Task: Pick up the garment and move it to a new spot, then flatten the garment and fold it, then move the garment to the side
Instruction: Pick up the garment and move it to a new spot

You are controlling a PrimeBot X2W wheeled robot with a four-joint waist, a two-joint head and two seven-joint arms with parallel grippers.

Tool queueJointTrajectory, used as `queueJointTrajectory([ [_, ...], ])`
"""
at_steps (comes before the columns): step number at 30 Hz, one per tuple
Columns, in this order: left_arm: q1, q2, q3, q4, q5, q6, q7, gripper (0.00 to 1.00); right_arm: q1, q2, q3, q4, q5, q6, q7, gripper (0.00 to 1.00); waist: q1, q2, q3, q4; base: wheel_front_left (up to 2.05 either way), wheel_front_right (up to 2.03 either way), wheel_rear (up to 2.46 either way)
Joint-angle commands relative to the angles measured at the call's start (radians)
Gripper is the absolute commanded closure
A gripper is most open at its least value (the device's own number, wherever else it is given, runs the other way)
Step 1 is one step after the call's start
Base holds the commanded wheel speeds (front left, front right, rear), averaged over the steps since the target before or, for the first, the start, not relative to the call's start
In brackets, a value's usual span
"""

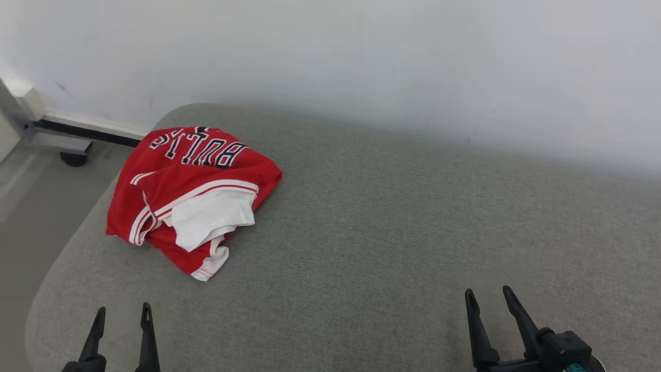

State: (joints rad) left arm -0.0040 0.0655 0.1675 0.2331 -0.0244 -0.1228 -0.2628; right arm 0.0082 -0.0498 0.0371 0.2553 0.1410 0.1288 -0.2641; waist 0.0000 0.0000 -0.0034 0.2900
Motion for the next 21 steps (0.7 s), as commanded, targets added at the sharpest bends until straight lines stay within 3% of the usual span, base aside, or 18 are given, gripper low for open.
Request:
queueJointTrajectory([
  [1, -0.005, -0.001, 0.005, 0.002, 0.006, 0.005, -0.003, 0.00, 0.006, -0.001, 0.003, 0.003, 0.011, 0.004, -0.001, 0.00, 0.0000, 0.0000, -0.002, 0.062, 0.00, 0.00, 0.00],
  [12, -0.001, -0.001, 0.023, 0.008, 0.009, 0.005, -0.003, 0.00, 0.007, -0.001, 0.017, 0.006, 0.008, 0.004, -0.001, 0.00, 0.0000, 0.0000, -0.006, 0.157, 0.00, 0.00, 0.00],
  [21, 0.010, -0.004, 0.028, 0.004, 0.013, 0.007, -0.003, 0.00, 0.006, -0.001, 0.030, 0.009, 0.013, 0.004, -0.001, 0.00, 0.0000, 0.0000, -0.009, 0.193, 0.00, 0.00, 0.00],
])
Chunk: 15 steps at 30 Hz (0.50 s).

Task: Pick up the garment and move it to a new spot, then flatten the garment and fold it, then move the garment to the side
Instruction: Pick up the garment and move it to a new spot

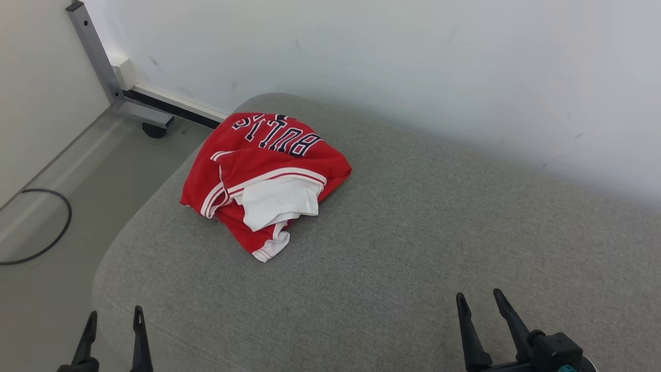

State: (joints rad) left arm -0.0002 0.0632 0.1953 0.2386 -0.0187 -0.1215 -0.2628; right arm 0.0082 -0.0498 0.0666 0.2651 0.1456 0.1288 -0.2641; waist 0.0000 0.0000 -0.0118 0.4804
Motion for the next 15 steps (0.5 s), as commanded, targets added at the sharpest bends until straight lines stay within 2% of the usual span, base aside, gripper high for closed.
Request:
queueJointTrajectory([
  [1, 0.008, -0.001, 0.002, -0.002, 0.008, 0.007, -0.003, 0.00, 0.005, -0.001, 0.002, -0.001, 0.009, 0.004, -0.001, 0.00, 0.0000, 0.0000, -0.001, 0.005, 0.00, 0.00, 0.00],
  [15, 0.006, 0.001, 0.019, 0.008, 0.011, 0.008, -0.003, 0.00, 0.000, -0.001, 0.009, 0.004, 0.004, 0.004, -0.001, 0.00, 0.0000, 0.0000, 0.005, -0.006, 0.00, 0.00, 0.00],
])
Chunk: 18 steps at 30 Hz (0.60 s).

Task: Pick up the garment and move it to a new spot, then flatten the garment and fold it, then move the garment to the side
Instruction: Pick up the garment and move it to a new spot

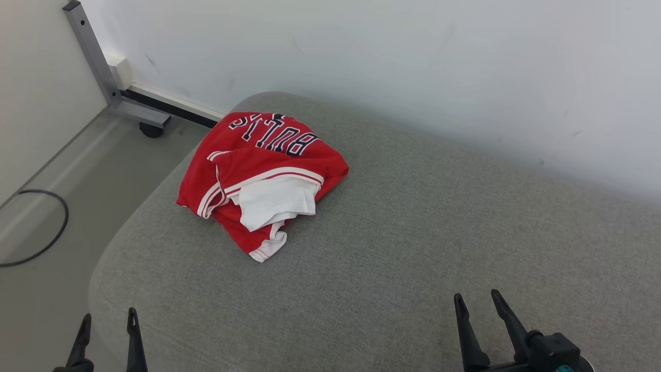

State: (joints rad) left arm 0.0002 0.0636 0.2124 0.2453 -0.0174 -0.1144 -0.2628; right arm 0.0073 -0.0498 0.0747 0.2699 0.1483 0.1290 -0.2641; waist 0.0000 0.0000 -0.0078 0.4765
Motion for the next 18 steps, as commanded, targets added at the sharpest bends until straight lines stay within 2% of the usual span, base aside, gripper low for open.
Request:
queueJointTrajectory([
  [1, 0.003, 0.000, 0.003, 0.002, 0.008, 0.001, -0.003, 0.00, -0.002, -0.001, 0.002, 0.000, 0.000, 0.004, -0.001, 0.00, 0.0000, 0.0000, 0.002, -0.005, 0.00, 0.00, 0.00],
  [9, -0.084, 0.018, 0.014, 0.019, -0.030, -0.007, -0.003, 0.00, -0.029, -0.001, 0.024, -0.002, -0.008, 0.004, -0.001, 0.00, 0.0000, 0.0000, 0.025, -0.076, 0.00, 0.00, 0.00],
  [18, -0.315, 0.106, 0.061, 0.064, -0.101, -0.014, -0.003, 0.00, -0.083, -0.001, 0.046, -0.004, -0.021, 0.003, -0.001, 0.00, 0.0000, 0.0000, 0.108, -0.251, 0.00, 0.00, 0.00],
])
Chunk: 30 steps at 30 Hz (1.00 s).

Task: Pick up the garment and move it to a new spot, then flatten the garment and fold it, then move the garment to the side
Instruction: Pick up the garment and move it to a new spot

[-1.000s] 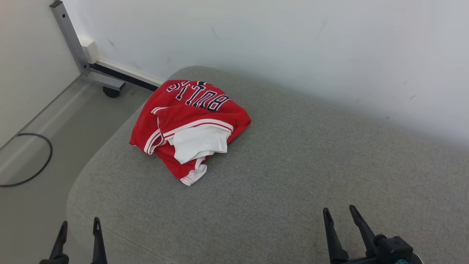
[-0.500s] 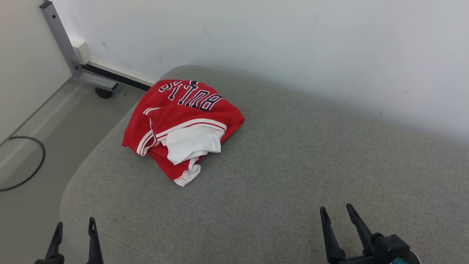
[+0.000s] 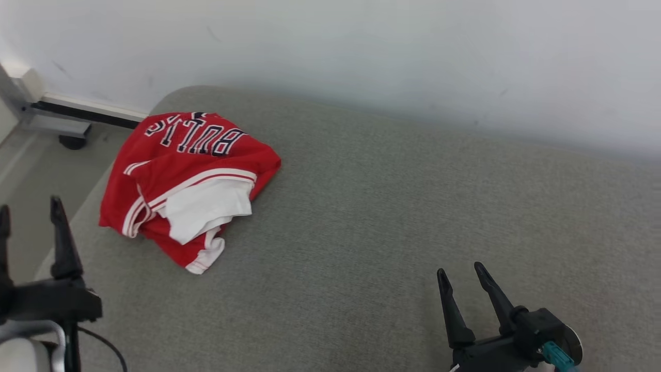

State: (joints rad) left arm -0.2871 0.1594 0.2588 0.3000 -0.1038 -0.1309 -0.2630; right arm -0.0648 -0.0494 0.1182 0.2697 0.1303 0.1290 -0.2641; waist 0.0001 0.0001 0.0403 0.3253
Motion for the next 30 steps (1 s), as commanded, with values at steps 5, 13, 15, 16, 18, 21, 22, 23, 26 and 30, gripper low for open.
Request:
queueJointTrajectory([
  [5, -0.144, 0.082, 0.002, 0.078, -0.071, 0.001, -0.003, 0.00, -0.029, -0.001, -0.006, -0.006, -0.003, 0.003, -0.001, 0.00, -0.0001, -0.0001, 0.096, -0.201, 0.00, 0.00, 0.00],
  [13, -0.285, 0.241, -0.081, 0.262, -0.183, 0.001, -0.003, 0.00, -0.062, -0.001, -0.001, -0.016, 0.014, 0.003, -0.001, 0.00, -0.0001, -0.0001, 0.157, -0.332, 0.00, 0.00, 0.00],
  [15, -0.323, 0.288, -0.120, 0.324, -0.220, 0.001, -0.003, 0.00, -0.069, -0.001, 0.002, -0.017, 0.023, 0.003, -0.001, 0.00, -0.0001, -0.0001, 0.170, -0.359, 0.00, 0.00, 0.00],
  [16, -0.339, 0.309, -0.142, 0.358, -0.237, 0.001, 0.005, 0.00, -0.072, -0.001, 0.005, -0.018, 0.025, 0.004, -0.001, 0.00, -0.0001, -0.0001, 0.176, -0.370, 0.00, 0.00, 0.00],
  [18, -0.374, 0.342, -0.185, 0.408, -0.273, 0.001, 0.021, 0.00, -0.076, -0.001, 0.006, -0.021, 0.028, 0.004, -0.001, 0.00, -0.0001, -0.0001, 0.189, -0.391, 0.00, 0.00, 0.00],
  [21, -0.414, 0.394, -0.250, 0.479, -0.334, 0.001, 0.067, 0.00, -0.083, -0.001, 0.005, -0.023, 0.032, 0.003, -0.001, 0.00, -0.0001, -0.0001, 0.209, -0.418, 0.00, 0.00, 0.00],
  [22, -0.422, 0.415, -0.279, 0.500, -0.350, 0.001, 0.085, 0.00, -0.086, -0.001, 0.009, -0.023, 0.036, 0.004, -0.001, 0.00, -0.0001, -0.0001, 0.217, -0.429, 0.00, 0.00, 0.00],
  [23, -0.436, 0.429, -0.301, 0.512, -0.373, 0.001, 0.095, 0.00, -0.089, 0.000, 0.010, -0.024, 0.037, 0.004, -0.001, 0.00, -0.0001, -0.0001, 0.222, -0.438, 0.00, 0.00, 0.00],
  [26, -0.458, 0.470, -0.368, 0.551, -0.427, 0.001, 0.150, 0.00, -0.096, -0.001, 0.009, -0.028, 0.043, 0.003, -0.001, 0.00, -0.0001, -0.0001, 0.240, -0.461, 0.00, 0.00, 0.00],
  [30, -0.480, 0.515, -0.443, 0.594, -0.497, 0.001, 0.245, 0.00, -0.101, 0.000, 0.013, -0.030, 0.049, 0.003, -0.001, 0.00, -0.0001, -0.0001, 0.256, -0.485, 0.00, 0.00, 0.00],
])
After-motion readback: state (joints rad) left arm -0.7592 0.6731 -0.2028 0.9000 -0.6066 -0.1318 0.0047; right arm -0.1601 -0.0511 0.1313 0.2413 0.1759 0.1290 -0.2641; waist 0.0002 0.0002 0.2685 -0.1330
